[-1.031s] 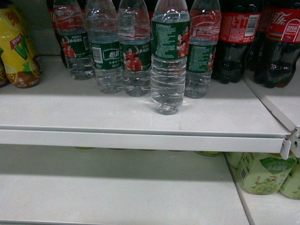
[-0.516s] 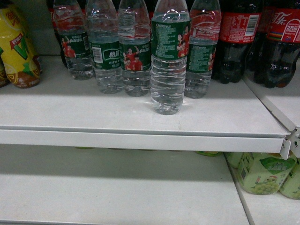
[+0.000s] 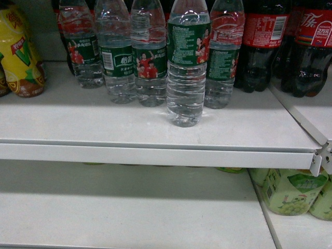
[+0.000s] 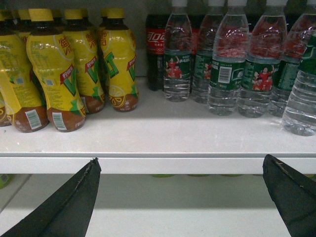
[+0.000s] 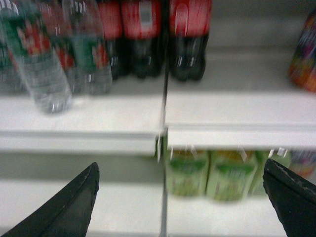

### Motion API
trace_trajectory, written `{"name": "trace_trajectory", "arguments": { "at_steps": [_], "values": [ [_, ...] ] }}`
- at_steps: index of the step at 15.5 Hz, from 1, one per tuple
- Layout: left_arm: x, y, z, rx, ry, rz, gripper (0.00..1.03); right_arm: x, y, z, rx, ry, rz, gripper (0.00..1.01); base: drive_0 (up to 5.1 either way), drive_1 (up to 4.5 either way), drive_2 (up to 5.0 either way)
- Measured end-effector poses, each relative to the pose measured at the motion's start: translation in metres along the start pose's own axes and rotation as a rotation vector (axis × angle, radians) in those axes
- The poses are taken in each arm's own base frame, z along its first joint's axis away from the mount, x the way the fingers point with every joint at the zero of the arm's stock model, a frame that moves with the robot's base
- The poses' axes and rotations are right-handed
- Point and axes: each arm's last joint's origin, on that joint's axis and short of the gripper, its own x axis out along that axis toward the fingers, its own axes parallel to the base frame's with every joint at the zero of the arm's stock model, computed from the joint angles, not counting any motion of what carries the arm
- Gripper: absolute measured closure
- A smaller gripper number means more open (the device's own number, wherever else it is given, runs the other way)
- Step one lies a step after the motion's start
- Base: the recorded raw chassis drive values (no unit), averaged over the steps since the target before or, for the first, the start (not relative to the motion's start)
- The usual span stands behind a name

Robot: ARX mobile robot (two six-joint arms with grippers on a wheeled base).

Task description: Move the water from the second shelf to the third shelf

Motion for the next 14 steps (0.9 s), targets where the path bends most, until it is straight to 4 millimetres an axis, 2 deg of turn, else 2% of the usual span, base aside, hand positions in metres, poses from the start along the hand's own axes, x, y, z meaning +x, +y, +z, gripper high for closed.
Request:
{"name": "trace_trajectory", "arguments": {
  "at_steps": [1, 2, 3, 7, 8, 9, 11, 12, 14],
  "values": [
    [0.0, 0.0, 0.0, 0.0, -0.001, -0.001, 0.05, 0.002, -0.001, -0.001, 0.057, 0.161, 0.035, 0.03, 0.0, 0.0, 0.0],
    [0.0, 0.0, 0.0, 0.0, 0.0, 0.0, 0.05, 0.008, -0.003, 0.007, 0.112, 0.194, 0.042, 0.03, 0.0, 0.0, 0.0],
    [0.0, 0.0, 0.0, 0.0, 0.0, 0.0, 0.05, 0.023, -0.004, 0.046, 0.11, 0.081, 0.06, 0.03, 0.0, 0.0, 0.0],
    [0.0, 0.0, 0.0, 0.0, 0.0, 0.0, 0.05, 0.064, 0.001, 0.11, 0.092, -0.027, 0.1, 0.03, 0.0, 0.0, 0.0],
    [0.0, 0.0, 0.0, 0.0, 0.0, 0.0, 0.05, 0.069, 0.005, 0.118, 0.081, -0.044, 0.121, 0.03, 0.0, 0.0, 0.0],
    [0.0, 0.0, 0.0, 0.0, 0.0, 0.0, 0.05, 0.073, 0.012, 0.123, 0.065, -0.055, 0.155, 0.03, 0.0, 0.0, 0.0],
    [0.0, 0.0, 0.0, 0.0, 0.0, 0.0, 0.05, 0.084, 0.025, 0.113, 0.042, -0.022, 0.208, 0.03, 0.0, 0.0, 0.0],
    [0.0, 0.0, 0.0, 0.0, 0.0, 0.0, 0.05, 0.092, 0.039, 0.091, 0.009, 0.031, 0.264, 0.03, 0.0, 0.0, 0.0],
    [0.0, 0.0, 0.0, 0.0, 0.0, 0.0, 0.05, 0.107, 0.057, 0.068, -0.037, 0.103, 0.32, 0.03, 0.0, 0.0, 0.0]
  ]
}}
